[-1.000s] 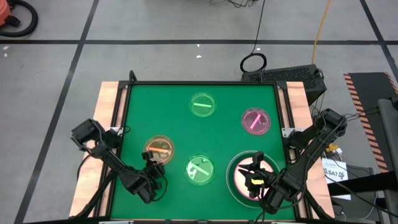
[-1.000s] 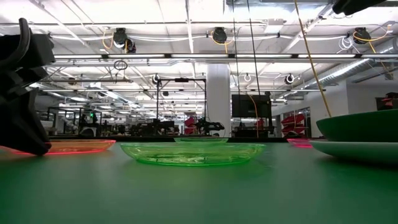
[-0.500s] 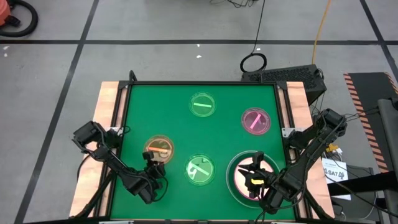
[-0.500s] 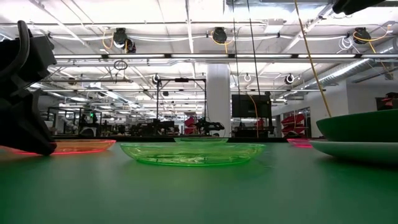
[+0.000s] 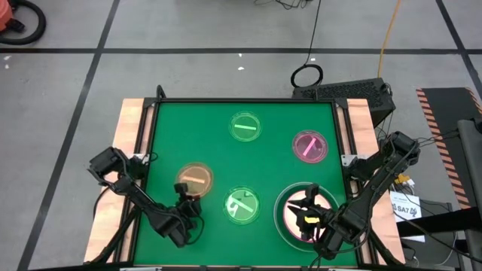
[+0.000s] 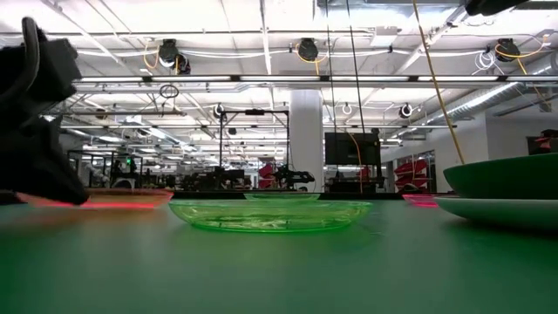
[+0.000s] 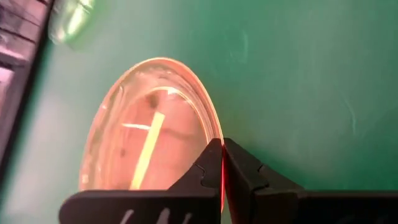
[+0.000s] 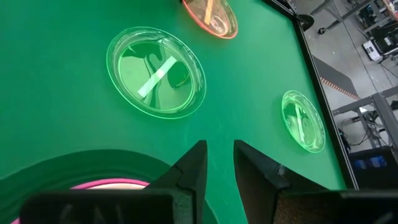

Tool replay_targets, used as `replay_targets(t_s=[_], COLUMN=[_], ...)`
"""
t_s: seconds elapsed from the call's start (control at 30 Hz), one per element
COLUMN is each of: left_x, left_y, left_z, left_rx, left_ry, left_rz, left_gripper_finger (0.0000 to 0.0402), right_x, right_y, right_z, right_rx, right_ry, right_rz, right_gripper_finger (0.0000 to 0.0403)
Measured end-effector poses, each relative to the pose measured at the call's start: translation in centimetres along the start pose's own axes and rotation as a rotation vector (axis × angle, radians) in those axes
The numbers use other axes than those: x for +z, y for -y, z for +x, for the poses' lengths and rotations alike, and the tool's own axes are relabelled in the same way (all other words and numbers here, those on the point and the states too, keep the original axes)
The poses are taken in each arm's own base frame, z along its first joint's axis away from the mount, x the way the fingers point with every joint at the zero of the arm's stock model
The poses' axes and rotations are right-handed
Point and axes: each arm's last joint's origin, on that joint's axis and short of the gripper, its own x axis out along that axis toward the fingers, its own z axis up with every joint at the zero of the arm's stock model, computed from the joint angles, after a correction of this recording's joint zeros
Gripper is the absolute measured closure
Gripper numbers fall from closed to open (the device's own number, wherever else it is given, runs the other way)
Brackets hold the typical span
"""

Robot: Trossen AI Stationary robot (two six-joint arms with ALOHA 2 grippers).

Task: Stack plastic plates
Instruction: Stack the orange plate on top of the white plate

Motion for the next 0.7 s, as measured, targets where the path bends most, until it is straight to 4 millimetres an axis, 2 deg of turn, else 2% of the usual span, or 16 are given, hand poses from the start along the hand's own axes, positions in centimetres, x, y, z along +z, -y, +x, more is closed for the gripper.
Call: replay_targets(t_s=[0.2, 0.7], left_x=[3.2, 14.4], left_y=[-0.2, -1.7], left_z=[-1.1, -4.4], left_rx=[0.036, 0.033], left_ry=[0.051, 0.269], left_rz=[0.087, 0.343], left_gripper_finger=[0.0397, 0.0398], right_x=[0.2, 0.9], right_y=[-0.1, -0.7], right_z=[0.0, -0.4], right_rx=[0.009, 0.093], right_ry=[0.016, 0.045], right_rz=[-0.009, -0.005], right_gripper_finger=[0.0328, 0.0328])
